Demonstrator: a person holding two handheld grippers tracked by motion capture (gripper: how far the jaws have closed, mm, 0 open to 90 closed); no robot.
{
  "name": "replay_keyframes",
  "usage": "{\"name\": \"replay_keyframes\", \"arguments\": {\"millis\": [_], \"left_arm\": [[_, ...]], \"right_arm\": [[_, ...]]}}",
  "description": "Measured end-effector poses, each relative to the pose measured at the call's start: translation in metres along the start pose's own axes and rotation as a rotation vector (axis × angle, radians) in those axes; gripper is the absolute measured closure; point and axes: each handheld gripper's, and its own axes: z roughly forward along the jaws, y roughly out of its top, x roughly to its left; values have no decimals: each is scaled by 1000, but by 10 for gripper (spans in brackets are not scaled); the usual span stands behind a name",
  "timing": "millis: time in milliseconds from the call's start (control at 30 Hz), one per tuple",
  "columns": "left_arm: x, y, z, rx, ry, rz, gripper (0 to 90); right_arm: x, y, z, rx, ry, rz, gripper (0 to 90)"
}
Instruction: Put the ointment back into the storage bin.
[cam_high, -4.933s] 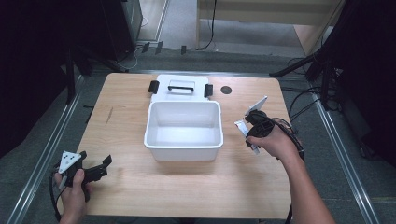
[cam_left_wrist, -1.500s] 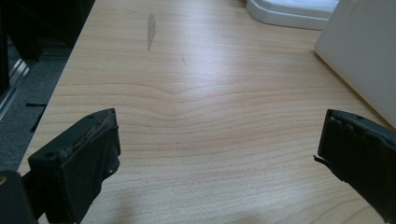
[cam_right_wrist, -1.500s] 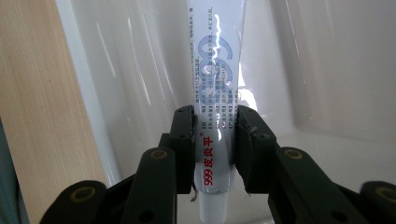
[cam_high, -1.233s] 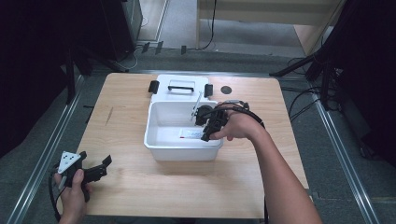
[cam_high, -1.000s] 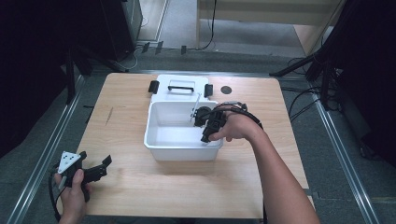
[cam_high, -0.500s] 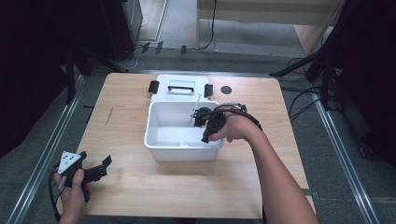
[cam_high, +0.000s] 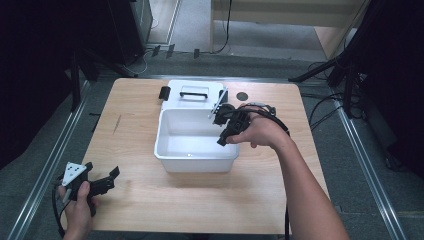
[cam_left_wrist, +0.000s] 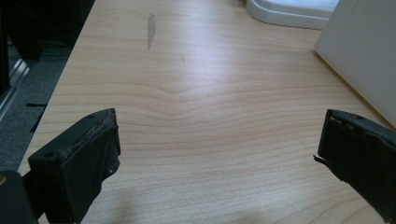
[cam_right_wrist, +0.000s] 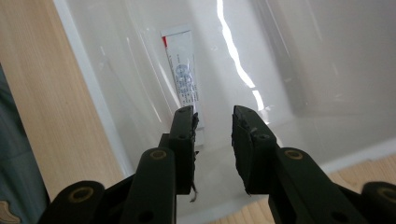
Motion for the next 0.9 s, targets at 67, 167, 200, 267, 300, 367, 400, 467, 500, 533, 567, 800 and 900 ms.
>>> {"name": "replay_keyframes", "arguments": {"millis": [67, 167, 200, 267, 300, 367, 400, 467, 500, 533, 567, 800, 900], "left_arm": [[0, 0, 0, 0, 1, 2, 0], [0, 0, 0, 0, 1, 2, 0], [0, 0, 0, 0, 1, 2, 0], [0, 0, 0, -1, 2, 2, 0], [0, 0, 0, 0, 2, 2, 0], [0, 0, 0, 0, 2, 1, 0], [0, 0, 0, 0, 3, 1, 0], [0, 0, 0, 0, 3, 2, 0], [0, 0, 0, 0, 4, 2, 0], [0, 0, 0, 0, 4, -1, 0], [0, 0, 0, 1, 4, 0, 0], [0, 0, 0, 3, 4, -1, 0], [0, 0, 0, 3, 4, -2, 0]], "right_arm": [[-1, -4, -9, -17, -6, 16, 707], [-3, -10, -19, -36, -13, 41, 705], [-4, -14, -23, -39, -16, 53, 703], [-6, -20, -30, -47, -22, 66, 703], [-6, -23, -32, -52, -27, 73, 702], [-9, -31, -39, -59, -35, 90, 702], [-10, -34, -41, -62, -41, 96, 702], [-12, -41, -45, -61, -48, 112, 700], [-12, -44, -46, -61, -50, 118, 699], [-13, -47, -47, -59, -56, 123, 697], [-14, -50, -48, -54, -60, 133, 694], [-20, -76, -42, -56, -70, 186, 680], [-24, -88, -35, -55, -76, 212, 670]]}}
